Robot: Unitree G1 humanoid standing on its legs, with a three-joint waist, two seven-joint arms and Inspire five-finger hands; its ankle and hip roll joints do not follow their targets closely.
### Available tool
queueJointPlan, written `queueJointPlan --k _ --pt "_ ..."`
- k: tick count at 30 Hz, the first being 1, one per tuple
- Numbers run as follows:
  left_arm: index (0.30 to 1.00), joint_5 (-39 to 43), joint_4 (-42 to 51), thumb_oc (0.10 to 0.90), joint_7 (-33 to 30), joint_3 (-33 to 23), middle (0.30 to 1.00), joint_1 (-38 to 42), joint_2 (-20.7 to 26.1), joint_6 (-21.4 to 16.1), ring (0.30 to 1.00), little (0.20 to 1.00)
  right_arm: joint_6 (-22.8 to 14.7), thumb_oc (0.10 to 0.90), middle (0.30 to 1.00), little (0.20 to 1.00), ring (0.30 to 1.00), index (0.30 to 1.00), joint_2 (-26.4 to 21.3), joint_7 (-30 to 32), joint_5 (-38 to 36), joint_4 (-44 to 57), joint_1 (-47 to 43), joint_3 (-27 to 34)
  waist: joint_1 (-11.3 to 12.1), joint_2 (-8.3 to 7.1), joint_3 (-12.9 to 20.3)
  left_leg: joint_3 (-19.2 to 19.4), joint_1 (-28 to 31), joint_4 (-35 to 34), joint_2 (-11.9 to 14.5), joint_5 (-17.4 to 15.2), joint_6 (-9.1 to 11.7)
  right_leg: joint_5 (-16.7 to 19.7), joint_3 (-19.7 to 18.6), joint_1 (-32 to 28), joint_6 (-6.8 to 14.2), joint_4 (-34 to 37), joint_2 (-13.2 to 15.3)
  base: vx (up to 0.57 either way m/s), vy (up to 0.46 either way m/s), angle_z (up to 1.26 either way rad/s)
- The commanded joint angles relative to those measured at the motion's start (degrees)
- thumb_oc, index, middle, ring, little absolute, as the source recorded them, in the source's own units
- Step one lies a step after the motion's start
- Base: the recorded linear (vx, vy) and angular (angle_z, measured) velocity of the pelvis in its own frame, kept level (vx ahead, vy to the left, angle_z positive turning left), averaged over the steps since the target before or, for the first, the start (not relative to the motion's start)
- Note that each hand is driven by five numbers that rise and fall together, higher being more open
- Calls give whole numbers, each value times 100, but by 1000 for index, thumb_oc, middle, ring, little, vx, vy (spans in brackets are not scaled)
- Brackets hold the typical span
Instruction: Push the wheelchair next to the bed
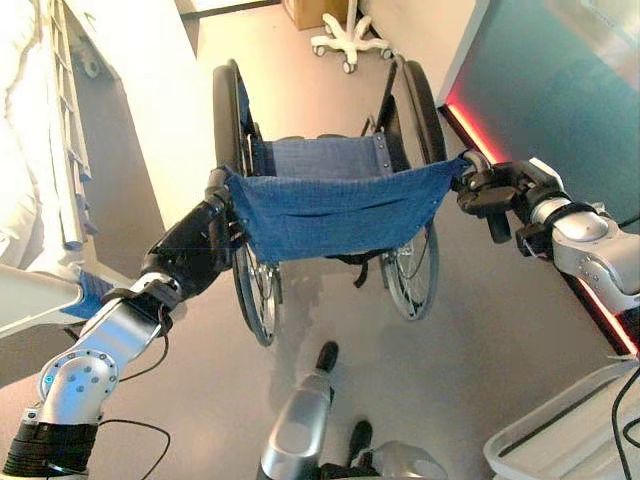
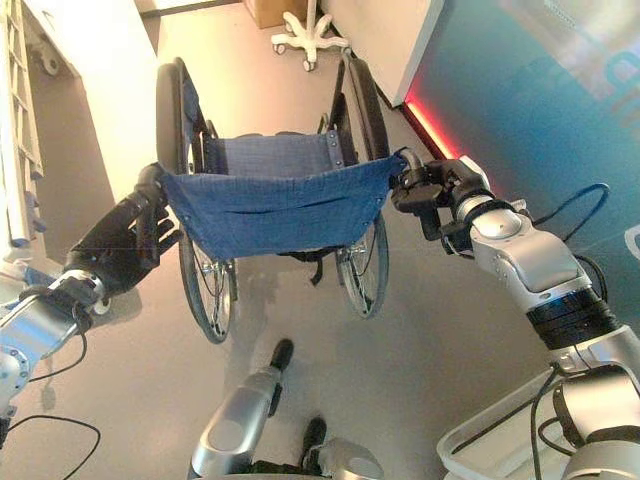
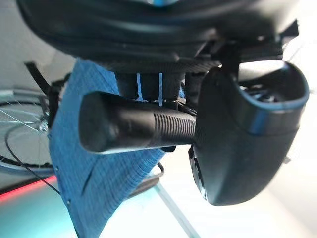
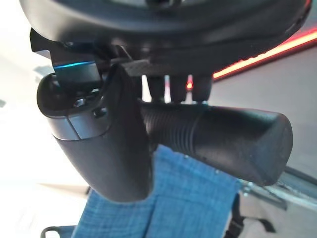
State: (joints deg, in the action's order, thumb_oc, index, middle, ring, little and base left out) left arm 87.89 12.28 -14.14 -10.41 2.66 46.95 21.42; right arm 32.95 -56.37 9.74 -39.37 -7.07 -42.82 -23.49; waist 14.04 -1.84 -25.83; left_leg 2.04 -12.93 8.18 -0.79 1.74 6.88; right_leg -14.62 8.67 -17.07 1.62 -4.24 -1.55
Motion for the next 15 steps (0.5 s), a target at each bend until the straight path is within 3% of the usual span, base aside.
queueJointPlan --k 1,3,4,5,6,7,8,9,10,11,12,13,15 --pt "300 391 855 400 1116 -57 300 752 -14 -898 300 300 -1577 400 300 300 300 300 590 -383 318 990 -877 -337 252 -183 1477 857 -217 -627 -540 1151 -332 561 688 221 -252 -164 -543 548 -52 9" --pt "300 403 860 400 1059 -80 300 831 27 -838 300 300 -1650 400 300 300 300 300 675 -463 413 868 -884 -333 290 -235 1547 959 -102 -664 -635 874 -495 390 733 182 -225 -299 -548 484 -32 14" --pt "300 483 846 400 973 -121 300 944 138 -751 300 300 -1663 400 300 300 300 300 768 -438 396 814 -928 -361 390 -283 1648 907 -27 -561 -697 735 -708 206 821 147 -211 -598 -577 463 -9 -2" --pt "300 563 836 400 876 -159 300 1012 184 -674 300 300 -1642 400 300 300 300 300 821 -484 423 770 -915 -323 433 -347 1710 889 30 -406 -771 530 -865 259 861 122 -135 -928 -512 452 -13 -9" --pt "300 576 833 400 861 -158 300 1021 194 -665 300 300 -1644 400 300 300 300 300 828 -489 426 767 -908 -310 438 -361 1716 889 26 -375 -782 498 -882 254 866 127 -122 -970 -499 399 41 -12" --pt "300 626 800 400 790 -183 300 1062 197 -563 300 300 -1634 400 300 300 300 300 830 -529 450 733 -880 -287 490 -443 1772 829 98 -326 -870 369 -1037 517 918 111 43 -1397 -411 473 93 19" --pt "300 705 692 400 755 -239 300 1112 267 -420 300 300 -1729 400 300 300 300 300 822 -547 471 645 -847 -314 518 -541 1822 781 259 -354 -969 257 -1216 1246 883 233 470 -2263 -322 465 97 37" --pt "300 707 680 400 755 -239 300 1120 275 -416 300 300 -1739 400 300 300 300 300 822 -553 476 638 -847 -316 520 -547 1826 782 267 -362 -976 253 -1229 1273 877 256 500 -2319 -312 386 93 57" --pt "300 739 614 400 770 -243 300 1153 330 -391 300 300 -1777 400 300 300 300 300 804 -546 449 615 -842 -322 510 -580 1833 736 352 -377 -1006 242 -1255 1668 792 374 740 -2725 -312 354 33 54" --pt "300 841 503 400 783 -227 300 1245 473 -383 300 300 -1874 400 300 300 300 300 701 -517 301 585 -846 -326 466 -658 1874 617 470 -333 -1028 196 -1279 2381 509 586 1120 -3333 -388 358 24 51" --pt "300 846 494 400 777 -225 300 1259 489 -392 300 300 -1888 400 300 300 300 300 686 -520 283 582 -848 -326 468 -646 1894 611 459 -319 -994 201 -1275 2464 478 622 1131 -3352 -419 359 -20 46" --pt "300 890 449 400 767 -198 300 1317 573 -437 300 300 -1912 400 300 300 300 300 610 -544 227 577 -834 -300 403 -688 1924 534 479 -268 -981 160 -1275 2743 233 761 1208 -3536 -548 204 -27 43" --pt "300 936 300 400 782 -91 300 1447 624 -533 300 300 -1923 400 300 300 300 300 497 -638 248 578 -787 -280 244 -680 1970 312 516 -192 -968 114 -1264 2910 -196 1010 1176 -3790 -708 314 -3 37"
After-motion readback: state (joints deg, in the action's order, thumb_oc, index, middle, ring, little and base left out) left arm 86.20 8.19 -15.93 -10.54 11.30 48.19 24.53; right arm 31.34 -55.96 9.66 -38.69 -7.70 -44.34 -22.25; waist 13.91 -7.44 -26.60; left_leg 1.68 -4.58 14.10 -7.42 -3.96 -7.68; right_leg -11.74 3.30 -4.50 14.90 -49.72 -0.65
